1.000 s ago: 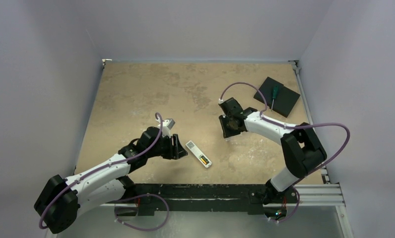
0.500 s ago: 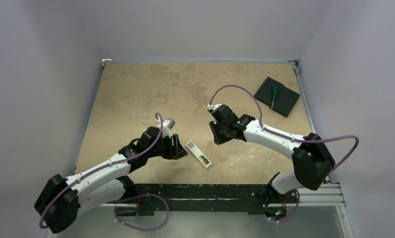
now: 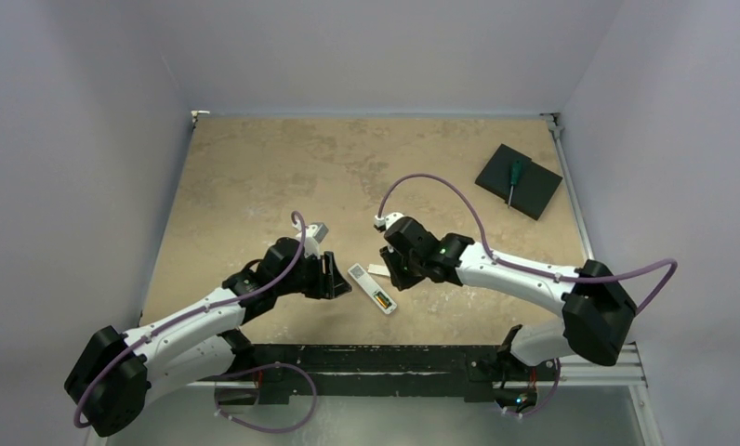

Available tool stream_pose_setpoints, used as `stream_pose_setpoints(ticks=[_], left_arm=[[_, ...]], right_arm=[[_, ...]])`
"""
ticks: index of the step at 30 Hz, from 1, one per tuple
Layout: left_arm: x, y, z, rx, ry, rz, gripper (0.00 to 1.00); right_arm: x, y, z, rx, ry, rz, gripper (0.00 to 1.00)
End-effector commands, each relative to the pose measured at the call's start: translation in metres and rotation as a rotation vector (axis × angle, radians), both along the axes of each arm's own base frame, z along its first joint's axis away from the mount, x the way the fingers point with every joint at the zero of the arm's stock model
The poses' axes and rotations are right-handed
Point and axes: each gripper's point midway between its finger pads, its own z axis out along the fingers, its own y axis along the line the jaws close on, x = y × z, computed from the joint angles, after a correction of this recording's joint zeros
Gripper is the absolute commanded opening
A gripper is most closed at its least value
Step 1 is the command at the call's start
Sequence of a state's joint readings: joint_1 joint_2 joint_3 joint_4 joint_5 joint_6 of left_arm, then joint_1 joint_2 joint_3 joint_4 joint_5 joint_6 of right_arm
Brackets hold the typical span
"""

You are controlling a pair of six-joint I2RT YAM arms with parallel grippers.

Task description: Load the batteries into the remote control

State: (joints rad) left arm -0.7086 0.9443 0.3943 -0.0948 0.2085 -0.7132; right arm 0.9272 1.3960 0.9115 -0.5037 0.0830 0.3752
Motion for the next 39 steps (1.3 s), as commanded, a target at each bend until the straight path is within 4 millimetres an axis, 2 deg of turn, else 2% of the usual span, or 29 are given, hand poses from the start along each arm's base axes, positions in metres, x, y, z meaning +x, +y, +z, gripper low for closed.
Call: stream_pose_setpoints(ticks=[1,3,11,17,23,30,39], left_arm=[[0.001,-0.001,0.001,0.004,-0.021,-0.009,0.46],[0.001,0.000,0.000,0.006,-0.020,-0.007,0.46],[0.001,0.001,0.000,0.011,-0.016,-0.001,0.46],[0.001,0.002,-0.001,0.017,-0.013,0.004,0.46],[0.001,0.002,-0.002,0.018,-0.010,0.006,0.46],[0.001,0.004,-0.003,0.026,-0.006,0.012,0.46],[0.002,0.005,-0.006,0.041,0.001,0.019,0.46]], right_arm=[[-0.008,0.009,0.001,0.038,-0.010,0.003,0.26],[-0.006,0.008,-0.001,0.032,-0.016,-0.012,0.26],[0.007,0.009,0.007,0.015,-0.065,-0.044,0.37],[0.015,0.008,0.003,-0.033,-0.073,-0.060,0.49],[0.024,0.014,0.000,-0.059,-0.092,-0.038,0.55],[0.036,0.017,-0.013,-0.136,-0.107,0.014,0.59],[0.051,0.011,-0.027,-0.159,-0.088,0.035,0.59]])
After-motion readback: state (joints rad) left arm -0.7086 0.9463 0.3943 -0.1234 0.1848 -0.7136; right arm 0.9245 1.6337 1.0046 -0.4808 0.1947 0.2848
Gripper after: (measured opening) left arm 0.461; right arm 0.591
